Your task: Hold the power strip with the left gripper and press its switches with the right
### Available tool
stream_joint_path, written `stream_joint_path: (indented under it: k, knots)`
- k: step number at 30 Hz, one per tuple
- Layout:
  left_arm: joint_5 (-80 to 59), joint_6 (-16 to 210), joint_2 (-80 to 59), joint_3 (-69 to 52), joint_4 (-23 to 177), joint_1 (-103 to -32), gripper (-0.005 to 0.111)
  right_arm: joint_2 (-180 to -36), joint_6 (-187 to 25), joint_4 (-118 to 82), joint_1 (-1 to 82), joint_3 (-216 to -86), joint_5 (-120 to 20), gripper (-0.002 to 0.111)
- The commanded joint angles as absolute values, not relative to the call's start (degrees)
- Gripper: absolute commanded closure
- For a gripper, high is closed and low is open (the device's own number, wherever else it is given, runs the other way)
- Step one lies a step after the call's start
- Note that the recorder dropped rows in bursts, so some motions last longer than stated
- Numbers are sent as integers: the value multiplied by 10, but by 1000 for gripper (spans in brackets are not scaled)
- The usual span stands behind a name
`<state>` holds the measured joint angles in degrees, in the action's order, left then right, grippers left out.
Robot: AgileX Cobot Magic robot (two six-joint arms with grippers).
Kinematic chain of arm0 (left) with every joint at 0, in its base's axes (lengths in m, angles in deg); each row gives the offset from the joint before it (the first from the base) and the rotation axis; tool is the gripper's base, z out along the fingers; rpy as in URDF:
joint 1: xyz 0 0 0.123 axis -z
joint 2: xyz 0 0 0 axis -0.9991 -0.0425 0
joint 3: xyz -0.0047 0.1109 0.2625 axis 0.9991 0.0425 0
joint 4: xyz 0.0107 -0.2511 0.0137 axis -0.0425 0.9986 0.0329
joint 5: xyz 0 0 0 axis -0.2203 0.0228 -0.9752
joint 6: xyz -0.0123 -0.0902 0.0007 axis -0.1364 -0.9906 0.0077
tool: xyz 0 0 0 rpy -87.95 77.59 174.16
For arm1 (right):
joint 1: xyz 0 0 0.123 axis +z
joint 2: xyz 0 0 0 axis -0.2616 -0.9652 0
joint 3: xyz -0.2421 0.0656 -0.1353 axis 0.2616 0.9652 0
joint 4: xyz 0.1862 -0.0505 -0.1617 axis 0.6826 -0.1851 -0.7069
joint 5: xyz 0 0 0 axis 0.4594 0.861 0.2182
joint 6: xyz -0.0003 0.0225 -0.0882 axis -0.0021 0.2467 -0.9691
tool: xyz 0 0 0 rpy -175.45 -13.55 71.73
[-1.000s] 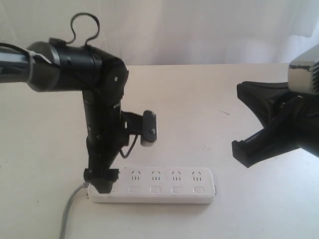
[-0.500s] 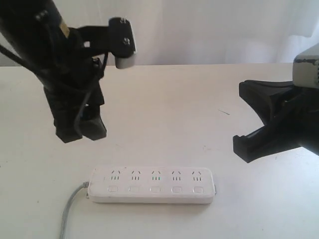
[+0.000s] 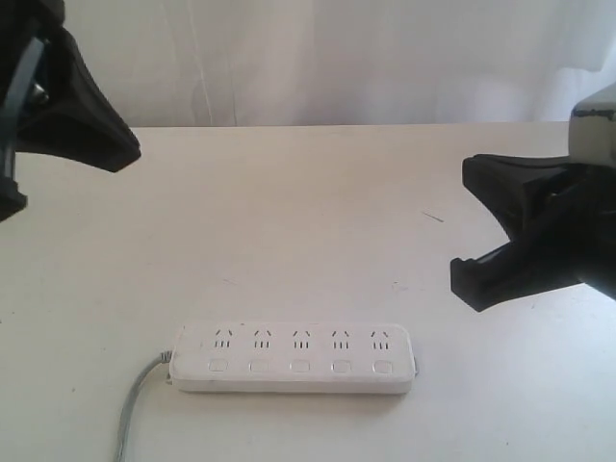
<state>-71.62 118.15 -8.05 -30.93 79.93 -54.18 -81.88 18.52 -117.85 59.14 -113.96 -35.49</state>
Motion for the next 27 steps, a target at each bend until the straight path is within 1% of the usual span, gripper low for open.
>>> stream_joint_path:
  k: [1, 8, 9, 10, 11, 13, 17, 20, 22, 25, 27]
  knots:
    - [-685, 1175, -19, -284, 815, -543, 107, -815, 189, -1179, 591, -1138, -347, 108]
    - [-564, 1175, 94, -162, 833, -543, 107, -815, 189, -1179, 591, -1138, -349, 108]
    - [-510, 1159, 119, -119, 835, -543, 107, -815, 189, -1179, 591, -1138, -349, 108]
    - [-484, 1148, 127, -98, 838, -543, 107, -815, 189, -1179, 591, -1138, -349, 108]
    - [-418, 1119, 139, -57, 857, -543, 107, -815, 189, -1179, 591, -1138, -349, 108]
    - [-340, 1114, 146, -6, 899, -543, 107, -815, 189, -1179, 591, -1138, -350, 108]
    - [-279, 1114, 147, 67, 912, -543, 107, -789, 189, -1179, 578, -1138, -361, 108]
    - [-252, 1114, 147, 95, 916, -543, 107, -763, 189, -1179, 547, -1138, -374, 108]
    - [-208, 1114, 148, 118, 930, -543, 107, -730, 189, -1179, 501, -1138, -378, 108]
    - [-125, 1113, 159, 164, 968, -542, 107, -636, 189, -1179, 430, -1138, -377, 108]
    - [-95, 1111, 163, 188, 968, -541, 107, -595, 189, -1179, 402, -1138, -377, 108]
